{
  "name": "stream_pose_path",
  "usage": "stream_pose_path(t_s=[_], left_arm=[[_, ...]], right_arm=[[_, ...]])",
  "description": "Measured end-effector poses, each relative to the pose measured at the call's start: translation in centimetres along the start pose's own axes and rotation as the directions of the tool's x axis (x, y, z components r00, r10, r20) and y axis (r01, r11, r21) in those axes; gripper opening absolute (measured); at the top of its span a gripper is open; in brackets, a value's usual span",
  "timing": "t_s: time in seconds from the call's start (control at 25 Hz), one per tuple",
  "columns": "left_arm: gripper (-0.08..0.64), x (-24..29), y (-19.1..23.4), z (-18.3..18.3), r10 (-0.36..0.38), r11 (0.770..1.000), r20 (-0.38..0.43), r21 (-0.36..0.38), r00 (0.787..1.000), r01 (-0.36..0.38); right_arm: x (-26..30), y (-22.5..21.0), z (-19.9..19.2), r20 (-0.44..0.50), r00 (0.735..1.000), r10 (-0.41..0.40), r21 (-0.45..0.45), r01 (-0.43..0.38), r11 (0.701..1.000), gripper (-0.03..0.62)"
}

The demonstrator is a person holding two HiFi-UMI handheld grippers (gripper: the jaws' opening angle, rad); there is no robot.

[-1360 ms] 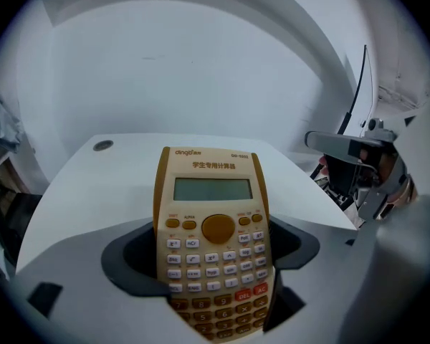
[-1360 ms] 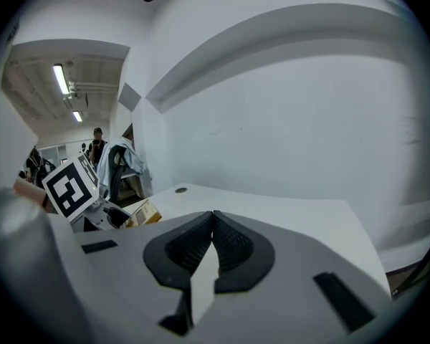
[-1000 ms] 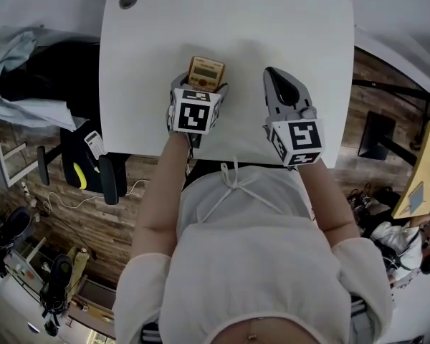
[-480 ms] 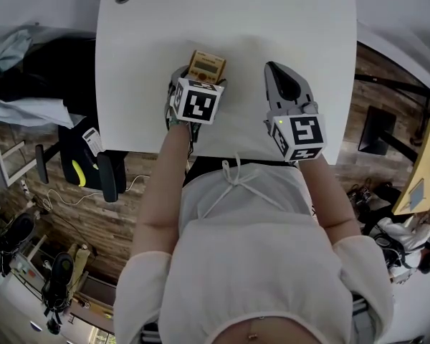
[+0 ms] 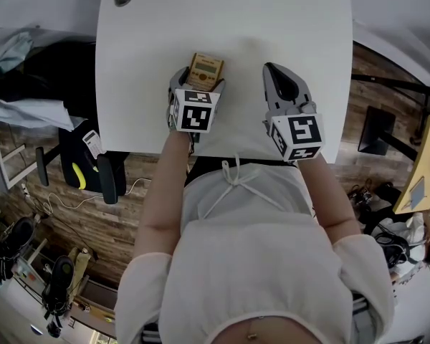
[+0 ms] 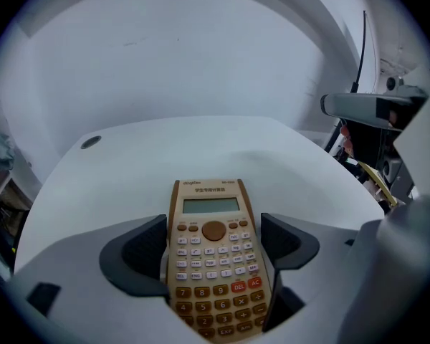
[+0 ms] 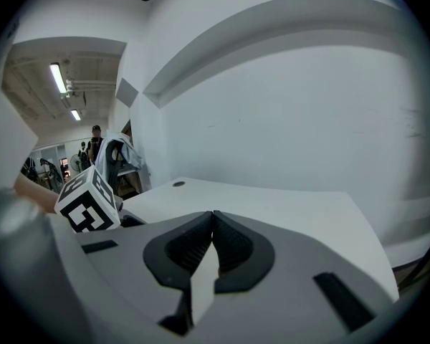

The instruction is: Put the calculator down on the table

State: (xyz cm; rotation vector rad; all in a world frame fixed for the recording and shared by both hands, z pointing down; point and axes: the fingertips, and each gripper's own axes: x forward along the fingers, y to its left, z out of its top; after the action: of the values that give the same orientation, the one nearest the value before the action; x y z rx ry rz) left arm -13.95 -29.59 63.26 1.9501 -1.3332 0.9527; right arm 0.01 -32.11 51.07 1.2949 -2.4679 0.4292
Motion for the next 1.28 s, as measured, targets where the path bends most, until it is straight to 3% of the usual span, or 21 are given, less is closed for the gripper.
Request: stream_pose_path(t_s=[0.44,0.6,0.72,0.88,0.92,1.0,1.12,1.28], left_arm=[[0.410,-1.2,-0.6,0.5,-0.032,0.999,0.051,-0.020,0.998,0.033],[0.410,-3.6,-0.1,2.2,0.009,0.998,0.101,0.068,0.995,-0.016],[0.408,-6.1,-1.1,3.3,-0.029,0.991,0.124,0.130,0.992,0.013],[0.401,-9.4,-1.7,4.3,-0.073,0.989,0.163,0.142,0.984,0.050],[0.362,-10.3,-1.4,4.7,-0.058,0.991,0.194,0.131,0.979,0.032],[0.084,-12.4,-0.3,5.8,-0.004,0.995,0.278,0.098,0.961,-0.024],[0.028,-15.2,0.3,7.1,0.001,0.995,0.354,0.090,0.935,-0.035],[0.018,-18.2,0.0,8.6,-0.064,0.994,0.395,0.112,0.916,0.022]], right_arm=[[-1.9,0.0,0.7,0.021,1.000,-0.013,-0.020,0.013,1.000,0.005],[-2.9,0.0,1.6,0.039,0.999,-0.028,-0.029,0.029,0.999,0.005],[-3.5,0.4,2.2,0.050,0.998,-0.036,-0.035,0.038,0.999,0.005],[-4.2,1.3,3.3,0.065,0.997,-0.042,-0.042,0.044,0.998,0.005],[-4.4,1.5,3.6,0.069,0.997,-0.045,-0.044,0.048,0.998,0.005],[-4.7,1.9,4.1,0.075,0.996,-0.053,-0.046,0.056,0.997,0.005],[-5.2,2.3,5.2,0.090,0.994,-0.068,-0.050,0.073,0.996,0.005],[-6.3,2.5,7.2,0.124,0.987,-0.099,-0.034,0.104,0.994,0.005]])
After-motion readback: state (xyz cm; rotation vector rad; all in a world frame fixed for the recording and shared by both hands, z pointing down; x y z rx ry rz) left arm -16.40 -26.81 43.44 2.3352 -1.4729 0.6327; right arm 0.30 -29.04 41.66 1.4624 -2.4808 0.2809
